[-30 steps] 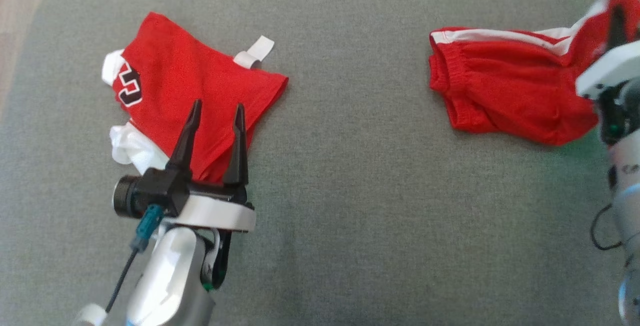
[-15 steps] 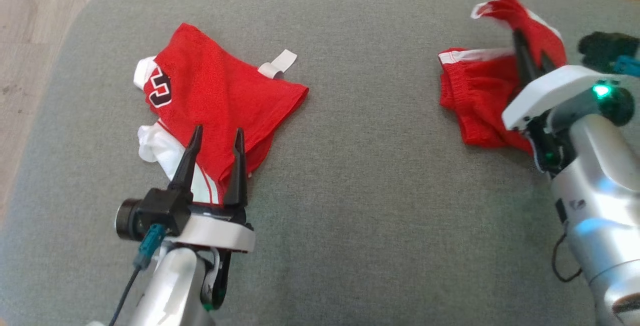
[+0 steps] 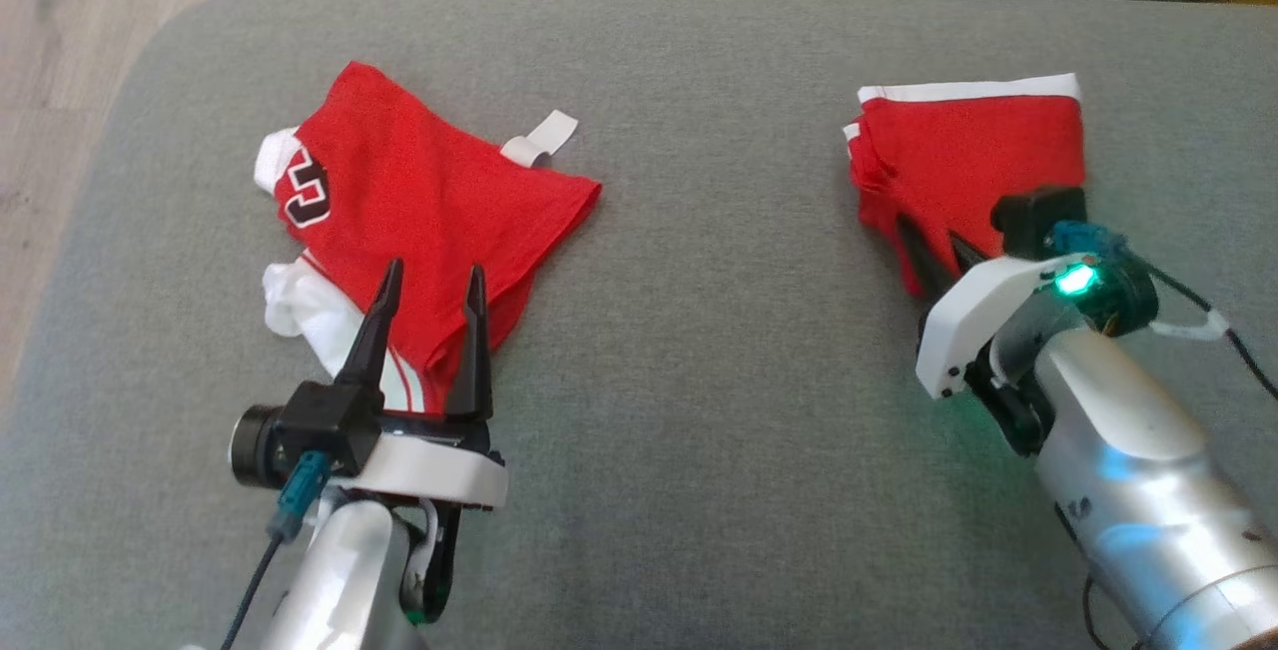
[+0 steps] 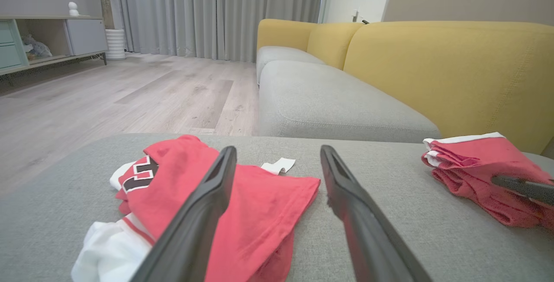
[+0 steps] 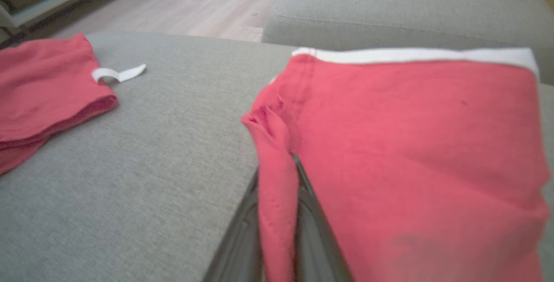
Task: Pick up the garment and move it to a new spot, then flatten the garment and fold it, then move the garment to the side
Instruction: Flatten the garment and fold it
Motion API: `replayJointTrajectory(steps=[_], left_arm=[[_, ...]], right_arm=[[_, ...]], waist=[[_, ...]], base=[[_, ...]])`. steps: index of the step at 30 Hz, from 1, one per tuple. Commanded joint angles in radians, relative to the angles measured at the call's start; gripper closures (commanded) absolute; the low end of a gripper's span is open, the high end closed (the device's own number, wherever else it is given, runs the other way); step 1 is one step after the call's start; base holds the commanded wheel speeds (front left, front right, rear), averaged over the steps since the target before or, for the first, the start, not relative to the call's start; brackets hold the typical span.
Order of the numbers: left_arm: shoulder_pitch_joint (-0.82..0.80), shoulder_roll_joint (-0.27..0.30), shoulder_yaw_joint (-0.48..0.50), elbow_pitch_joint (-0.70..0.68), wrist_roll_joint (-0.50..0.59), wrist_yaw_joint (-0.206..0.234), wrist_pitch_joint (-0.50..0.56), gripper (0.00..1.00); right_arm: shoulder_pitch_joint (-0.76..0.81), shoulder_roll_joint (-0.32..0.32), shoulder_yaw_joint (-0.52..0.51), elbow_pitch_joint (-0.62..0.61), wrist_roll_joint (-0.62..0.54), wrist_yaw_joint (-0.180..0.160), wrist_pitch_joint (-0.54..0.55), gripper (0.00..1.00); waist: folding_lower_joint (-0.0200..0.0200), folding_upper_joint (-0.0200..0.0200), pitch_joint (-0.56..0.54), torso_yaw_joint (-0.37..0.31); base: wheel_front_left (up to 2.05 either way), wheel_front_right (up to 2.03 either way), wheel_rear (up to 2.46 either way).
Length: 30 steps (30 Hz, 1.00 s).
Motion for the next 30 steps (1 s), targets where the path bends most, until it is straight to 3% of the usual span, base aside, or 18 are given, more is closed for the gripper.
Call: replayJointTrajectory(steps=[1,9,14,20,30], left_arm=[[-0.012,0.008,0.035,-0.029,0.010,0.003,-0.009,0.00],[-0.023,0.008,0.045,-0.070,0.028,-0.013,-0.009,0.00],[-0.023,0.008,0.042,-0.097,0.022,-0.013,-0.009,0.00],[-0.016,0.008,0.027,-0.104,0.008,0.000,-0.009,0.00],[0.015,0.008,0.010,-0.091,-0.007,0.008,-0.009,0.00]], right_arm=[[-0.012,0.017,0.026,-0.002,-0.011,-0.001,-0.023,0.00],[-0.038,0.001,-0.090,0.018,0.053,-0.001,-0.139,0.00],[-0.001,-0.034,-0.187,-0.038,0.104,-0.001,-0.193,0.00],[0.102,-0.062,-0.318,-0.155,0.000,-0.001,-0.226,0.00],[0.350,0.113,-0.545,-0.432,-0.268,-0.001,-0.228,0.00]], waist=[[0.0000,0.0000,-0.006,-0.017],[0.0000,0.0000,-0.030,-0.073],[0.0000,0.0000,-0.052,-0.108],[0.0000,0.0000,-0.066,-0.135],[0.0000,0.0000,-0.061,-0.138]], base=[[0.00,0.00,0.00],[0.00,0.00,0.00],[0.00,0.00,0.00],[0.00,0.00,0.00],[0.00,0.00,0.00]])
